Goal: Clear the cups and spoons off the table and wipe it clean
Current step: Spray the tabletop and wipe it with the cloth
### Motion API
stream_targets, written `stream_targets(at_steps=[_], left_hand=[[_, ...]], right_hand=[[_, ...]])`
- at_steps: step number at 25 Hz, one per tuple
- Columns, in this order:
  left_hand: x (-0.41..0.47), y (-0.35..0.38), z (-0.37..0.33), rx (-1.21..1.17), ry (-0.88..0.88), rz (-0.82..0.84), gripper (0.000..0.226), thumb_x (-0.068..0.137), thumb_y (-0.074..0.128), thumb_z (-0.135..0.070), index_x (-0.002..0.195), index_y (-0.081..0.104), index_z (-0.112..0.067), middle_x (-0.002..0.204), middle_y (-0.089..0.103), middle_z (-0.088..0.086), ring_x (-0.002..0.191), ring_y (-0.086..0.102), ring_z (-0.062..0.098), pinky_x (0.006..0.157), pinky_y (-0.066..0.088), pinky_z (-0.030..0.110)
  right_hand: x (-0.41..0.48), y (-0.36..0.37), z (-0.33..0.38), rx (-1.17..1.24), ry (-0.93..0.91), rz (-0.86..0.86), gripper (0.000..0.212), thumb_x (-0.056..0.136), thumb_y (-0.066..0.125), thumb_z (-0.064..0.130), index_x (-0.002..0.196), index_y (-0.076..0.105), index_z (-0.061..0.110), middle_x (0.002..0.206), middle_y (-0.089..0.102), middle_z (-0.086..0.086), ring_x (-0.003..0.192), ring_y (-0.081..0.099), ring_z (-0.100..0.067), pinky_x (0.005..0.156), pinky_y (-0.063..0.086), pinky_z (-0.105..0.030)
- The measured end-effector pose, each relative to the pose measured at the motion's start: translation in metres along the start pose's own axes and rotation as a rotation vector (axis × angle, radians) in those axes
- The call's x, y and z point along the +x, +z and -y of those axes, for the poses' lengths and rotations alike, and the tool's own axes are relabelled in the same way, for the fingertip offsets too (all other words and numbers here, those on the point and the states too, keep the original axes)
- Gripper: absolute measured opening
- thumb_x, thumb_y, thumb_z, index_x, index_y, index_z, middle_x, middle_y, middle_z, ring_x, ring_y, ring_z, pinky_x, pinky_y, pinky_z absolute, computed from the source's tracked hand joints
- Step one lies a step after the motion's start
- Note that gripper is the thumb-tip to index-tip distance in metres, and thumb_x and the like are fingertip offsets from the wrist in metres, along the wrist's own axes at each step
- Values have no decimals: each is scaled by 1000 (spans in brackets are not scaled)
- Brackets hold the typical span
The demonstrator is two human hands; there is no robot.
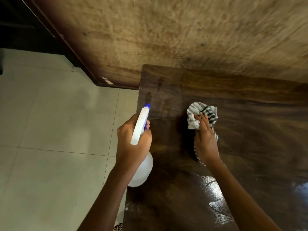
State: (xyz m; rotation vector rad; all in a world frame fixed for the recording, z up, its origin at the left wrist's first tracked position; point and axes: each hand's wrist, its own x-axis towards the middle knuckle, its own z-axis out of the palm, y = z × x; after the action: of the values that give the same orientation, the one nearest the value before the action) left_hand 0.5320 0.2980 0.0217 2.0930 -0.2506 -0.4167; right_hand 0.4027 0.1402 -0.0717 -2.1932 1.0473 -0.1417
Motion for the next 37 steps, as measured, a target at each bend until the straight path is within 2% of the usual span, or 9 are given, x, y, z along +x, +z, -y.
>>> stream_targets(at_steps=[6,13,15,18,21,24,29,33,37], left_hand=[[-2,9,27,39,311,-184,34,76,59,-14,98,58,12,79,58,9,60,50,8,69,45,2],[1,27,35,116,417,-203,31,79,46,-13,107,41,-2,89,63,29,90,46,27,95,24,1],[5,29,36,119,491,-203,24,91,45,-21,104,41,-1,83,65,23,87,45,27,93,21,-6],[2,27,36,6,471,-188,23,93,43,-32,107,44,-13,91,61,3,87,48,27,82,29,-10],[-1,27,39,33,463,-193,28,92,44,-31,103,44,-6,85,64,18,86,49,27,82,33,-7],[-3,29,43,101,447,-205,30,77,48,-19,104,43,-6,82,63,22,85,49,26,81,33,-7],[-6,28,51,100,400,-236,39,92,41,-44,106,42,-8,83,64,31,78,57,20,80,38,-1],[-5,31,49,91,396,-225,29,80,49,-23,104,43,-9,80,65,28,83,51,23,78,35,-6],[-3,30,54,73,413,-248,41,94,37,-46,99,47,-7,75,66,24,83,52,24,79,36,-7]], right_hand=[[79,40,21,-340,84,128,55,99,34,28,149,13,23,158,-3,-6,144,-11,-26,112,-7,-54],[38,48,-10,-711,-669,383,58,91,22,39,146,8,36,156,12,-2,143,10,-28,108,1,-63],[62,26,-34,-727,-536,288,57,90,26,39,146,14,35,155,20,-1,142,20,-28,105,5,-69],[129,7,-25,-617,-118,221,53,98,27,41,148,13,32,159,2,2,145,-3,-23,105,-7,-67],[193,30,31,-514,15,168,52,100,22,43,149,13,29,158,-8,2,144,-13,-23,104,-11,-67],[191,81,86,-616,-281,334,53,99,21,45,149,5,32,158,-11,1,143,-15,-25,106,-10,-66],[109,99,82,-757,-811,486,56,98,28,44,148,5,35,159,-2,-1,145,-8,-25,110,-7,-62],[134,65,40,-753,-597,380,55,98,26,43,147,0,39,159,-4,2,145,-9,-23,110,-8,-62],[202,76,80,-614,-308,296,52,100,18,46,148,3,36,158,-10,4,144,-14,-23,106,-7,-66]])
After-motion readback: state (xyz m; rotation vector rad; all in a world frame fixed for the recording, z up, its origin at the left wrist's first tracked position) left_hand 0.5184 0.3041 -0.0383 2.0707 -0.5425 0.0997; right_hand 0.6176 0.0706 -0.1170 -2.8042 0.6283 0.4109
